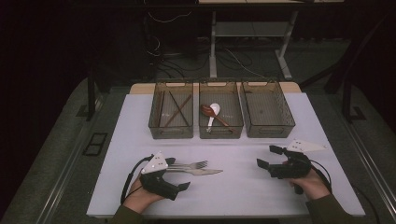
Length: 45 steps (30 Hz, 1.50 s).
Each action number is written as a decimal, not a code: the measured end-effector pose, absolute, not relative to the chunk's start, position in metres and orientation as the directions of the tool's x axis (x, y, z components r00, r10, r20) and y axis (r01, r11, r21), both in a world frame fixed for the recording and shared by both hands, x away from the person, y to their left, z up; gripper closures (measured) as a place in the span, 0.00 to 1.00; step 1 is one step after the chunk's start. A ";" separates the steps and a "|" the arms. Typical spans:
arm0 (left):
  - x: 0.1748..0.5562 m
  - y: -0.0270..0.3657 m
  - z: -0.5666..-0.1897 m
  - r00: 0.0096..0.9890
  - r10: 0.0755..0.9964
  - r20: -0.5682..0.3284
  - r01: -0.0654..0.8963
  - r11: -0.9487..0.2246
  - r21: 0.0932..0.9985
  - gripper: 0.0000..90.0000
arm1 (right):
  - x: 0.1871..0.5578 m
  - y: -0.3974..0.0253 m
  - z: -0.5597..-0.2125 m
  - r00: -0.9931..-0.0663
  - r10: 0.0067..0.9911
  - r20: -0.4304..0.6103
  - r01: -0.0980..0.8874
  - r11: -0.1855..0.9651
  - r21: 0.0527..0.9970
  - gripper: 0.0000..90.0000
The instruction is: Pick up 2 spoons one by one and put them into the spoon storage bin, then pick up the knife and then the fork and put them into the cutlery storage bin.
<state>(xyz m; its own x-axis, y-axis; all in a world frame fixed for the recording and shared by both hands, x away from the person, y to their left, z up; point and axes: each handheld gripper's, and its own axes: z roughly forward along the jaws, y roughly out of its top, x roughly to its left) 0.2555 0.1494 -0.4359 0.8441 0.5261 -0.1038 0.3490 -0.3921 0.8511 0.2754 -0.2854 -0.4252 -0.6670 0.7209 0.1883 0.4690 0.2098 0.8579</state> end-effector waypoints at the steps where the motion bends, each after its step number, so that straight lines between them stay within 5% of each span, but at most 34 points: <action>1: 0.255 0.149 -0.436 0.844 0.526 -0.105 0.350 -0.391 0.851 0.00 | 0.272 -0.287 -0.427 -0.664 0.722 0.192 0.473 0.207 0.857 0.20; 10: 0.255 0.149 -0.434 0.840 0.533 -0.100 0.349 -0.391 0.851 0.00 | 0.257 -0.298 -0.442 -0.663 0.722 0.197 0.484 0.213 0.849 0.20; 13: 0.256 0.152 -0.431 0.841 0.529 -0.110 0.353 -0.384 0.853 0.07 | 0.258 -0.299 -0.443 -0.663 0.721 0.201 0.488 0.214 0.846 0.20; 21: 0.264 0.171 -0.422 0.813 0.572 -0.106 0.380 -0.385 0.841 0.38 | 0.259 -0.298 -0.443 -0.670 0.717 0.193 0.485 0.227 0.844 0.20; 28: 0.278 0.184 -0.423 0.782 0.615 -0.099 0.427 -0.413 0.805 0.80 | 0.259 -0.297 -0.445 -0.676 0.712 0.191 0.489 0.239 0.839 0.20; 33: 0.284 0.186 -0.429 0.784 0.614 -0.087 0.449 -0.466 0.762 0.97 | 0.259 -0.297 -0.446 -0.683 0.708 0.180 0.483 0.252 0.839 0.20; 45: 0.293 0.176 -0.439 0.798 0.600 -0.052 0.442 -0.526 0.726 0.99 | 0.259 -0.295 -0.446 -0.686 0.705 0.178 0.486 0.263 0.833 0.20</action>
<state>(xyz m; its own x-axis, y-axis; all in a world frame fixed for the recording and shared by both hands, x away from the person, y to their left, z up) 0.2930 0.1762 -0.4394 0.7982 0.6002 -0.0517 0.4425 -0.5258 0.7265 0.2594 -0.2953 -0.4464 -0.6865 0.7049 0.1783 0.4862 0.2627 0.8334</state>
